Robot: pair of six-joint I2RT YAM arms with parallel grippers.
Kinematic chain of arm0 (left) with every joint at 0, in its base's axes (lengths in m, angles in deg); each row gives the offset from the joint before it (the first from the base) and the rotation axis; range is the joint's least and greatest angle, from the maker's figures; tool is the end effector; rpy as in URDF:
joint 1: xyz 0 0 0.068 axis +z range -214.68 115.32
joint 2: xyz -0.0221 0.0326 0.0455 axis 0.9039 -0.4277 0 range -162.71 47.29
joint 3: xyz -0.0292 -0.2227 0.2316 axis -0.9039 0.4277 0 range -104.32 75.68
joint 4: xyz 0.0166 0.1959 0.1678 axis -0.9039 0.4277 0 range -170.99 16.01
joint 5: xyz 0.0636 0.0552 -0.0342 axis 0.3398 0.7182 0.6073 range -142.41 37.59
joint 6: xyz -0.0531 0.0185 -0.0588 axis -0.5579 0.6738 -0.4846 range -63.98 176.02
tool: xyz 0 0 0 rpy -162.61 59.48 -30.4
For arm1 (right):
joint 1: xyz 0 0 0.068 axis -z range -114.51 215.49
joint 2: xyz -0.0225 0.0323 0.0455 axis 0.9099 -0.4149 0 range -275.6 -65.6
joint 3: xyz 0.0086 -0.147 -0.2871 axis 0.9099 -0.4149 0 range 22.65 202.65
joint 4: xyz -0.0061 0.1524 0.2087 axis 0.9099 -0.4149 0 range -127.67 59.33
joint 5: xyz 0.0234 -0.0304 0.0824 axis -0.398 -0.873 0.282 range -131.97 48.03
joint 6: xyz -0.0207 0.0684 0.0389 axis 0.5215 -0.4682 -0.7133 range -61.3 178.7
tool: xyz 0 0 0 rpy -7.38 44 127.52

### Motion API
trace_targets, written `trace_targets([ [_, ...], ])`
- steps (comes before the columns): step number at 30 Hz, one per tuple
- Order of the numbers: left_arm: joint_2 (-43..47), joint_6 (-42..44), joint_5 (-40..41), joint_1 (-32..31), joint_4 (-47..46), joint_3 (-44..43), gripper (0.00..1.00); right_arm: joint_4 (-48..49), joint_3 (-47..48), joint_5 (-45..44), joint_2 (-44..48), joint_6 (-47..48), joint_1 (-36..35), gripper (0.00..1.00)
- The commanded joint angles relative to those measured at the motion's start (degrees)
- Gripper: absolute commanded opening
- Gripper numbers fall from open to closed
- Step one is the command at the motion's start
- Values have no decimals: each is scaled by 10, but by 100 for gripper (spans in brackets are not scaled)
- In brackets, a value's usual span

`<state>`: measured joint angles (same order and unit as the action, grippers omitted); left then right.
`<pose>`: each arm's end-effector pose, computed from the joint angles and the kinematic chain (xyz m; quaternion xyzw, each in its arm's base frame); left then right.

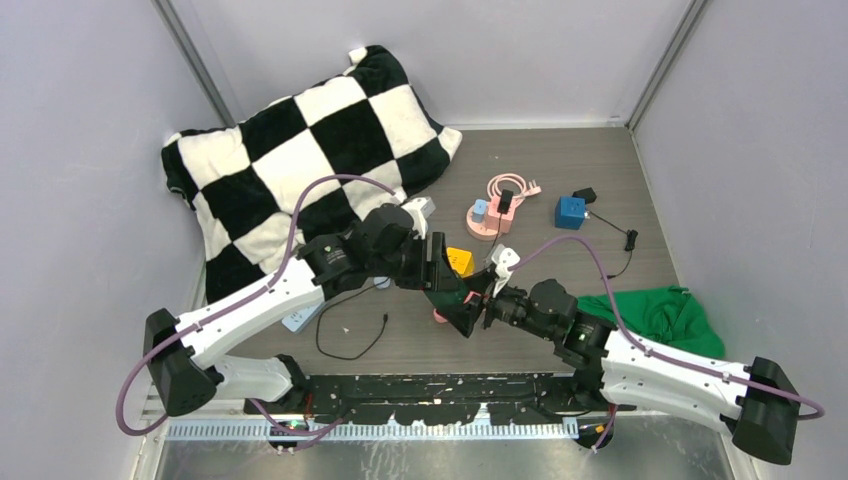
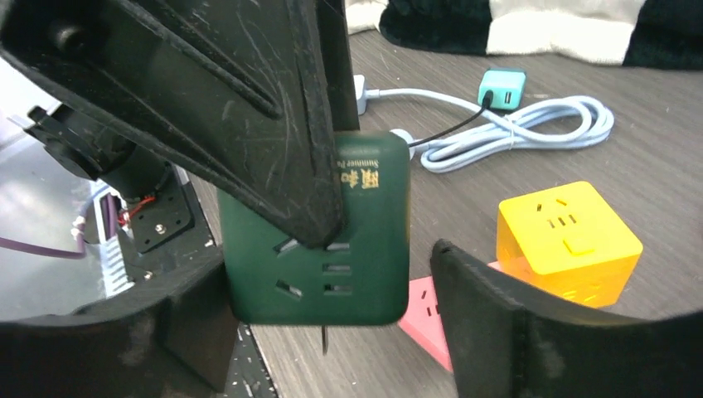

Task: Insert the plug
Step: Insert the plug into the socket.

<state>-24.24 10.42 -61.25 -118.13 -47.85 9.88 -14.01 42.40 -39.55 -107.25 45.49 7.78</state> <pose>0.1572 -0.2304 0.3579 0.0947 0.8950 -0.3724 0.2264 0.0911 0.1496 0.2752 -0.2928 0.6781 0.4036 0.5399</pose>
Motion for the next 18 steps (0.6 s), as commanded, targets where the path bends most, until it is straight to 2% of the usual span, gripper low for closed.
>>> trace_targets([
  [1,17,-9,-44,2,-39,-4,1,73,31,-15,-17,46,-9,74],
  [4,7,9,-54,2,8,-27,3,111,21,-1,-13,60,-8,46],
  [6,4,22,-58,2,38,-41,10,121,10,10,-3,70,-9,36],
  [12,7,39,-125,19,81,-57,45,141,-16,43,34,88,-9,32],
  [17,7,36,-179,21,64,-44,65,152,-18,62,42,92,-9,32],
  [18,5,35,-186,21,59,-43,67,154,-18,62,41,93,-9,32],
])
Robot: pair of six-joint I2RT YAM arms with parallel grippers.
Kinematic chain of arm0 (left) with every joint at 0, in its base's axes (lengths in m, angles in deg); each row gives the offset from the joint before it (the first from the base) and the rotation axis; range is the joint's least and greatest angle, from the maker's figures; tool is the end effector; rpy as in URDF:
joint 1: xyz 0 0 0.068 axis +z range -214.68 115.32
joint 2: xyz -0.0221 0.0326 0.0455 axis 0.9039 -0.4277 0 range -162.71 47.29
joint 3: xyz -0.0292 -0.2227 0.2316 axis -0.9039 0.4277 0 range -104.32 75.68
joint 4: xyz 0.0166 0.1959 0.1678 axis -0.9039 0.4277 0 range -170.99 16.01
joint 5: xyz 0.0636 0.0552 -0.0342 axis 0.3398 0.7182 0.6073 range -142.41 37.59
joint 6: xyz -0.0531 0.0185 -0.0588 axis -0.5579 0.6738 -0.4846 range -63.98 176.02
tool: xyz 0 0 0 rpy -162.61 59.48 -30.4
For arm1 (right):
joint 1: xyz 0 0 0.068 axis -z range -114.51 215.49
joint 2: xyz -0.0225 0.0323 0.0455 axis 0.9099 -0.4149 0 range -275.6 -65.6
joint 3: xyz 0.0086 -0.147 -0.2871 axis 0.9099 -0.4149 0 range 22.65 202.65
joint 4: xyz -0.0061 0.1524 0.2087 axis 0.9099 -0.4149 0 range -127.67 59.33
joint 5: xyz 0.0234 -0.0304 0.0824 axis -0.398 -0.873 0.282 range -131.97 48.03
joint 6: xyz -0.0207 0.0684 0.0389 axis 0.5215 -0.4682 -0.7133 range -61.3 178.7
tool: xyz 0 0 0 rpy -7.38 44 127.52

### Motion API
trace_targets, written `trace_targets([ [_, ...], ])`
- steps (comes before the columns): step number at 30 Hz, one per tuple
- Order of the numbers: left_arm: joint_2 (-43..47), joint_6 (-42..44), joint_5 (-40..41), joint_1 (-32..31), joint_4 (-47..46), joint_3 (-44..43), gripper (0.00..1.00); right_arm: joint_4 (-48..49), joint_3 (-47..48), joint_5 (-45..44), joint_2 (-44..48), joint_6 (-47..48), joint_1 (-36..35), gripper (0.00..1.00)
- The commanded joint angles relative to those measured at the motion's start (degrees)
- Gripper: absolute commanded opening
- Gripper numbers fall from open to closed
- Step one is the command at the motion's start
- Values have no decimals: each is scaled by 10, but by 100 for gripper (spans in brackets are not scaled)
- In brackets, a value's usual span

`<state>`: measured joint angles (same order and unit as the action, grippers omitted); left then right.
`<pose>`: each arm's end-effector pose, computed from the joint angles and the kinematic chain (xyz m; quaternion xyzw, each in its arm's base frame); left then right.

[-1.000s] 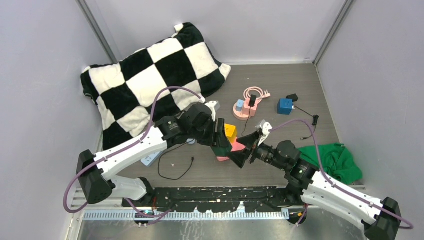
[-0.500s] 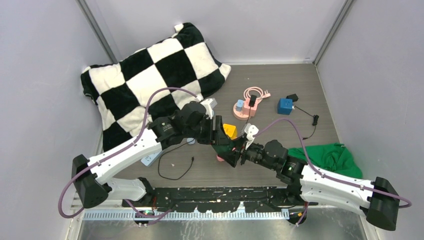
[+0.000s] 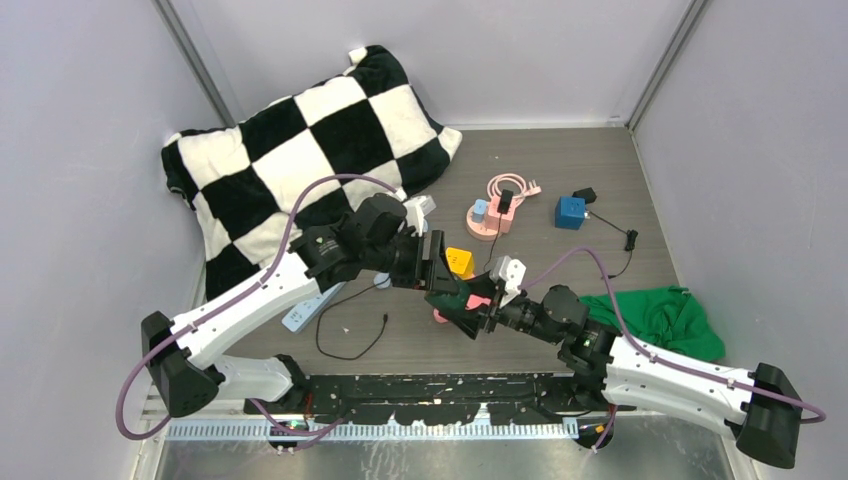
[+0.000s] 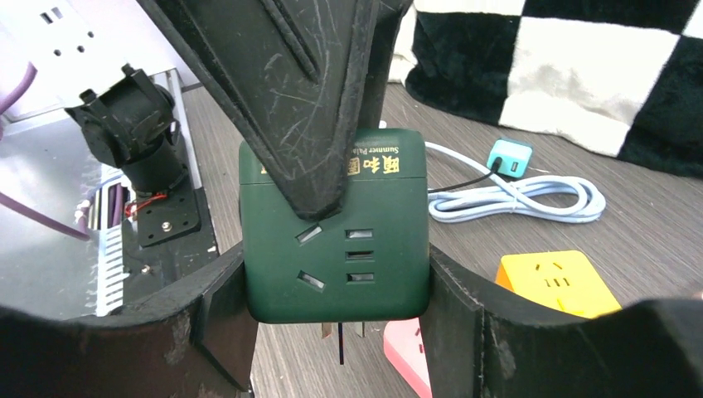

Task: Insert the plug
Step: Insert the plug into the socket.

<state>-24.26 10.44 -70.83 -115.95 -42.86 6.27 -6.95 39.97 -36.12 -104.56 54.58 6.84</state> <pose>0.1525 -0.2259 0.3724 0.1116 0.8912 -0.4069 0.1667 0.0802 0.1454 0.2835 -0.3502 0.5994 0.4046 0.5953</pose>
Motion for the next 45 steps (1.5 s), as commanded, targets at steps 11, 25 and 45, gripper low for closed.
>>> trace_targets([
  [11,-8,13,-135,0,-35,14,68,107,-1,36,8,-2,1,29],
  [25,-7,27,-35,5,-37,32,1,-62,-8,-142,64,-189,1,99],
  [45,-49,28,157,4,-19,84,0,-461,128,-148,-80,-356,169,83],
])
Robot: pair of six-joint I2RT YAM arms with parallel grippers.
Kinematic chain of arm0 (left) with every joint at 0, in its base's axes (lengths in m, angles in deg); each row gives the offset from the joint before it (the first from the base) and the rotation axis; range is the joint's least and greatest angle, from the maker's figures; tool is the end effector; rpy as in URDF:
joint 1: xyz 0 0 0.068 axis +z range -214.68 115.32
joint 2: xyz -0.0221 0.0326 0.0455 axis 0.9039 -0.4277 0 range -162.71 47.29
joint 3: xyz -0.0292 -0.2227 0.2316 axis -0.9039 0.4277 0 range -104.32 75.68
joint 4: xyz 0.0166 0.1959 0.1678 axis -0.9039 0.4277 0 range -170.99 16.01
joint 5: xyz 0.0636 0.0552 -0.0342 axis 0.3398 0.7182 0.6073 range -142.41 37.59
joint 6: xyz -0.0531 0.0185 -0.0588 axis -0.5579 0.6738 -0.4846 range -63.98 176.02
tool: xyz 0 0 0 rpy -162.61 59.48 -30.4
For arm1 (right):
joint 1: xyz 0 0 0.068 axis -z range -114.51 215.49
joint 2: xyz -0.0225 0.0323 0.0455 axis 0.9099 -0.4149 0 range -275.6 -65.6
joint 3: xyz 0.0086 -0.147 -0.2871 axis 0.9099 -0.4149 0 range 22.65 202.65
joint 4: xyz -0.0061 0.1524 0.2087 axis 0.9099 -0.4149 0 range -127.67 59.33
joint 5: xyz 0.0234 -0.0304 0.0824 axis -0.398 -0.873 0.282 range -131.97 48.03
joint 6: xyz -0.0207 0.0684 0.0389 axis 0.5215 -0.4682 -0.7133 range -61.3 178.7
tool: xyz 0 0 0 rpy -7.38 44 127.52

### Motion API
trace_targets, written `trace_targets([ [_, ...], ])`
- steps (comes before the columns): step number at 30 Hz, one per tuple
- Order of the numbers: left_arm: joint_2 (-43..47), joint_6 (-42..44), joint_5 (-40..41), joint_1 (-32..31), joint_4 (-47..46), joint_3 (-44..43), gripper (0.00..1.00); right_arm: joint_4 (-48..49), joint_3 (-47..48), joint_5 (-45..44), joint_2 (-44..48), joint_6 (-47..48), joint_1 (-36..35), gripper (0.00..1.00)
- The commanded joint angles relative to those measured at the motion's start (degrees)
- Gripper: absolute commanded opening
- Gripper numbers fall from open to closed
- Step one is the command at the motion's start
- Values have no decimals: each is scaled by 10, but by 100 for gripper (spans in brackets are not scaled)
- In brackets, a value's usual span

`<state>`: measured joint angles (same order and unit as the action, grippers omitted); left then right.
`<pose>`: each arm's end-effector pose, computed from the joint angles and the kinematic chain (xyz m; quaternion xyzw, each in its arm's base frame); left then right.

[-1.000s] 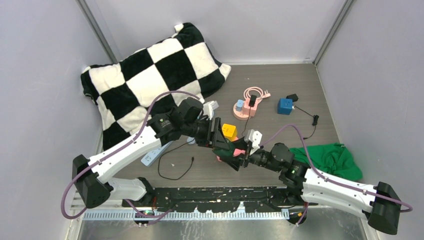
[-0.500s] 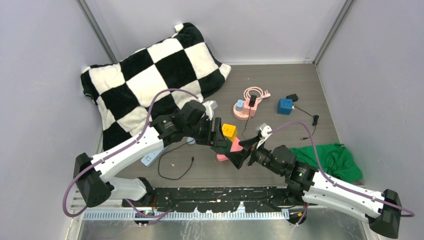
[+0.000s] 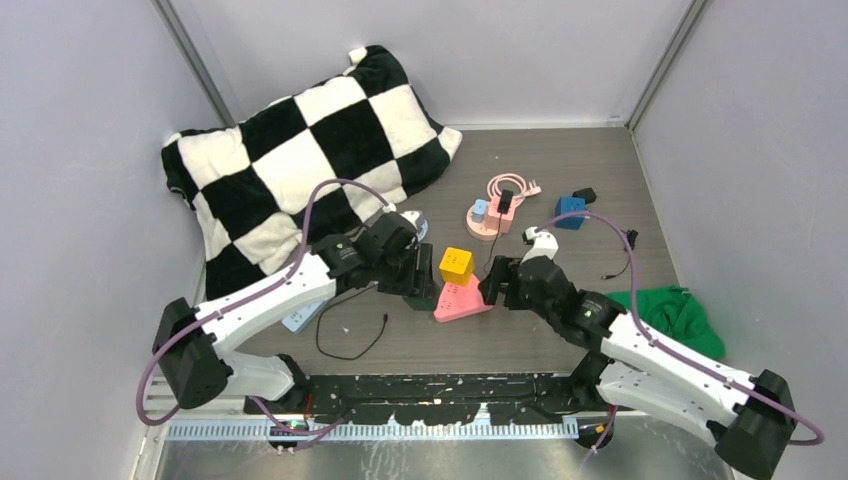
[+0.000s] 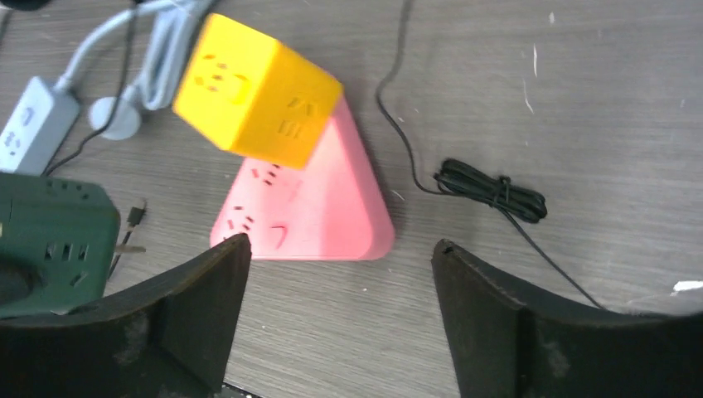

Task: Insert the plug
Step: Insert the plug into the socket.

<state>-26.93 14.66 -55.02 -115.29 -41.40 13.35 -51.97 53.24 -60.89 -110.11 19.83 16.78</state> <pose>0.1709 -0.2133 0.3127 0.0836 0.9401 -0.2521 0.2136 0.1224 0.1046 0.2533 0.0002 0.8791 0.2087 0.4286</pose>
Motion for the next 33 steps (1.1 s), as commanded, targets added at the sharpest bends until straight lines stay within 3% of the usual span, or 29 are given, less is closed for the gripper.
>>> trace_targets([
  [1,-32,-18,-8,-3,-36,13,0,-1,-11,139,-27,-8,98,77],
  [4,-57,-23,-11,-9,-38,10,0,39,-38,217,-20,-8,149,65],
  [12,-76,-25,-18,-12,-66,11,0,92,-55,245,-50,-2,160,53],
  [23,-81,-28,-3,-5,-97,12,0,176,-80,249,-143,-18,162,50],
  [33,-106,-27,1,-3,-96,-3,0,268,-99,302,-189,-45,163,40],
])
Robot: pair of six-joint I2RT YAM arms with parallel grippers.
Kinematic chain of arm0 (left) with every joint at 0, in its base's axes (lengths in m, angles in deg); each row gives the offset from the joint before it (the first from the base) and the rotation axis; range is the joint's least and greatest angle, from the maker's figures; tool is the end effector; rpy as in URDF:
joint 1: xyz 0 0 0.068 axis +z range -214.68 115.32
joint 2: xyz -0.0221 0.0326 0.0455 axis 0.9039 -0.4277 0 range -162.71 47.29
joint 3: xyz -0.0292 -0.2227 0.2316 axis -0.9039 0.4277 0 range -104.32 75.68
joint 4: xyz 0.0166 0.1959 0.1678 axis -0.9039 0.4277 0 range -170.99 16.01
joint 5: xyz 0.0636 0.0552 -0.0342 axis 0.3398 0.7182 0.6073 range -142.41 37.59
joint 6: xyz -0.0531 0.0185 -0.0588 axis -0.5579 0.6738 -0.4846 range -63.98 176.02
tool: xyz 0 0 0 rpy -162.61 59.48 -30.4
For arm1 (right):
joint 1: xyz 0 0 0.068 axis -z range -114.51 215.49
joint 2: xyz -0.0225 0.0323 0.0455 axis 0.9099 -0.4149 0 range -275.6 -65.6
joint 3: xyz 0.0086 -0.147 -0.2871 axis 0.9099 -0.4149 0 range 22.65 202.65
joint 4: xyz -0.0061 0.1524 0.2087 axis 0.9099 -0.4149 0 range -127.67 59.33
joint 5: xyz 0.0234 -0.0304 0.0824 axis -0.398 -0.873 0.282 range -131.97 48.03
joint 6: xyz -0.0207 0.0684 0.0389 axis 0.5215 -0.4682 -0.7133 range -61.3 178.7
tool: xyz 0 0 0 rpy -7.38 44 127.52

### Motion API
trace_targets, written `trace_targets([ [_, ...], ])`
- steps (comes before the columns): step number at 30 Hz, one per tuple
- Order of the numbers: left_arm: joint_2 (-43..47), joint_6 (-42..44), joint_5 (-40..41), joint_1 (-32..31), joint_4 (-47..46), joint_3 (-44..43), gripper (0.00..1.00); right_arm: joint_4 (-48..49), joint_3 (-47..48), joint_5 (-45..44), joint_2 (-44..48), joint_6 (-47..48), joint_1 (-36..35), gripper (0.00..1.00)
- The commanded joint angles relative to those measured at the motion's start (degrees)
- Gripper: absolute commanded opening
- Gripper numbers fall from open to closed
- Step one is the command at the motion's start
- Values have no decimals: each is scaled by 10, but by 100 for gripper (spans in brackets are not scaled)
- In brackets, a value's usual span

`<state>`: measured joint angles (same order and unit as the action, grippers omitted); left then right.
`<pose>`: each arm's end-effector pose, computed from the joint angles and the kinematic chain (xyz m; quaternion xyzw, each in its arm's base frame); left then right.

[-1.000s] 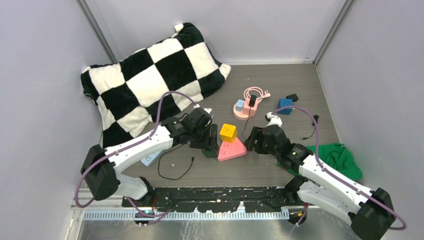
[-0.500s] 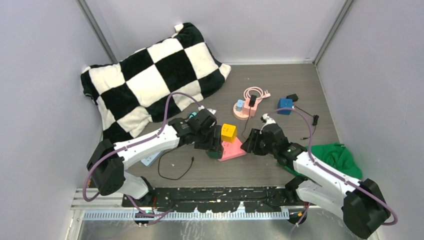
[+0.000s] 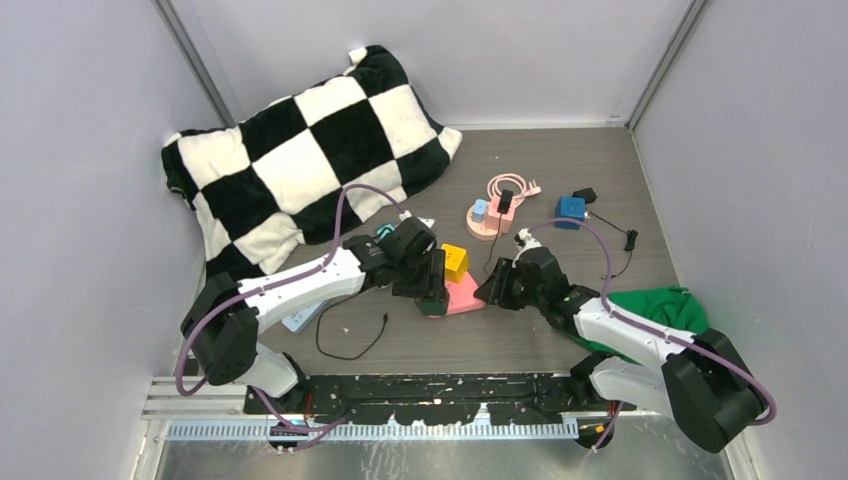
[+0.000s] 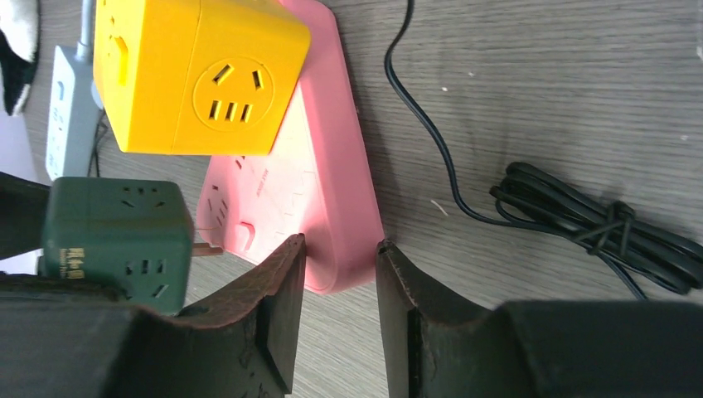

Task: Insert the plug
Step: Insert the plug into the socket.

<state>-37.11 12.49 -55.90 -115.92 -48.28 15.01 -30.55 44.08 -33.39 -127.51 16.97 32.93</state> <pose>0.1936 -0.2481 0.2645 0.0731 0.9542 -0.2321 0.1739 0.1663 0.1186 0.1871 0.0411 0.9047 0.3069 0.2927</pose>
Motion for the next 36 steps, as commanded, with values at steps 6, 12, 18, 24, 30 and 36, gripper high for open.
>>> trace_targets([
  [6,-10,12,51,4,-4,-35,0,64,-16,35,-16,-26,1,40],
  [12,-7,32,76,7,20,-58,0,70,-21,38,-19,-30,1,40],
  [18,-8,58,84,10,28,-67,0,72,-24,38,-14,-33,1,40],
  [24,-23,68,65,11,32,-66,0,76,-24,40,-12,-36,1,43],
  [30,-37,75,54,11,29,-64,0,81,-27,41,-12,-38,0,44],
  [36,-58,85,18,11,25,-90,0,62,-20,50,9,-51,0,47],
])
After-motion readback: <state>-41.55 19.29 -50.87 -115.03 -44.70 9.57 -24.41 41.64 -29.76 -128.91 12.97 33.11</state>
